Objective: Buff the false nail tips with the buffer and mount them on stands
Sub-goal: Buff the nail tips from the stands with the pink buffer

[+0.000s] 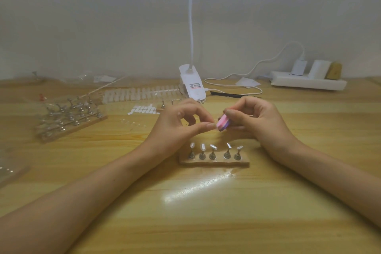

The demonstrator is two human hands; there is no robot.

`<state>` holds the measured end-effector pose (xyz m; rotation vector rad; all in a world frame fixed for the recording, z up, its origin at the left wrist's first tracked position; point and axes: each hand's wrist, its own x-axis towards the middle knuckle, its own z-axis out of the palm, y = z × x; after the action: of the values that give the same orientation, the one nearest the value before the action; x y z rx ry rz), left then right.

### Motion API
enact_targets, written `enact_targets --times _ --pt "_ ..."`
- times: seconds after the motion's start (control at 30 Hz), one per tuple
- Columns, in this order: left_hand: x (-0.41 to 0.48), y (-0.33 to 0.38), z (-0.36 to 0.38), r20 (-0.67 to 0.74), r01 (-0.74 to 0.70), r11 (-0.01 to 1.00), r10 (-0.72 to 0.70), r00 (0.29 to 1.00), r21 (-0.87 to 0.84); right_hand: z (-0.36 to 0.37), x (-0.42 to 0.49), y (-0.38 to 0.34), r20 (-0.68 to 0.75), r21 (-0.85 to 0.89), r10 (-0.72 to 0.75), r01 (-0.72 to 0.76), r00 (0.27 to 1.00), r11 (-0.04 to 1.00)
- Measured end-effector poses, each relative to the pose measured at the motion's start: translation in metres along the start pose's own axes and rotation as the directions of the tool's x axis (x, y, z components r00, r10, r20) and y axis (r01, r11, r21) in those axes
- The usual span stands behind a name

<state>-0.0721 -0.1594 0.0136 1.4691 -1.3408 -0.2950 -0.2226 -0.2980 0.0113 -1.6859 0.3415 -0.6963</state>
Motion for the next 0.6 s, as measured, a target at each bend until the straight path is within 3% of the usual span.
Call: enact_targets --times 0.13,0.23,0.37,0.47,0.6 --pt "0.0004 0.0009 -0.0003 -0.025 0.006 1.0 -0.006 1.0 -0.009 0.0037 -0.0023 0.0 0.124 -0.059 -0.015 0.022 0.992 0.998" --pt "-0.0007 0.0019 0.0002 0.032 0.002 1.0 -0.002 0.999 -0.014 0.0006 -0.0007 0.0003 0.027 -0.016 -0.026 0.026 0.999 1.0" --pt "0.0002 0.0005 -0.0013 -0.019 0.02 0.999 -0.021 1.0 -0.039 0.0031 -0.002 -0.0004 0.126 -0.039 -0.019 0.024 0.992 0.999" --pt "0.0001 0.0005 -0.0004 -0.02 0.025 0.998 -0.026 0.999 -0.051 0.0001 0.0003 0.0016 0.02 -0.022 -0.022 0.023 1.0 0.999" --pt "0.0 0.0006 -0.0004 -0.016 0.009 0.999 -0.009 1.0 -0.038 0.0017 0.0002 0.0014 0.101 -0.042 -0.004 0.008 0.995 0.999"
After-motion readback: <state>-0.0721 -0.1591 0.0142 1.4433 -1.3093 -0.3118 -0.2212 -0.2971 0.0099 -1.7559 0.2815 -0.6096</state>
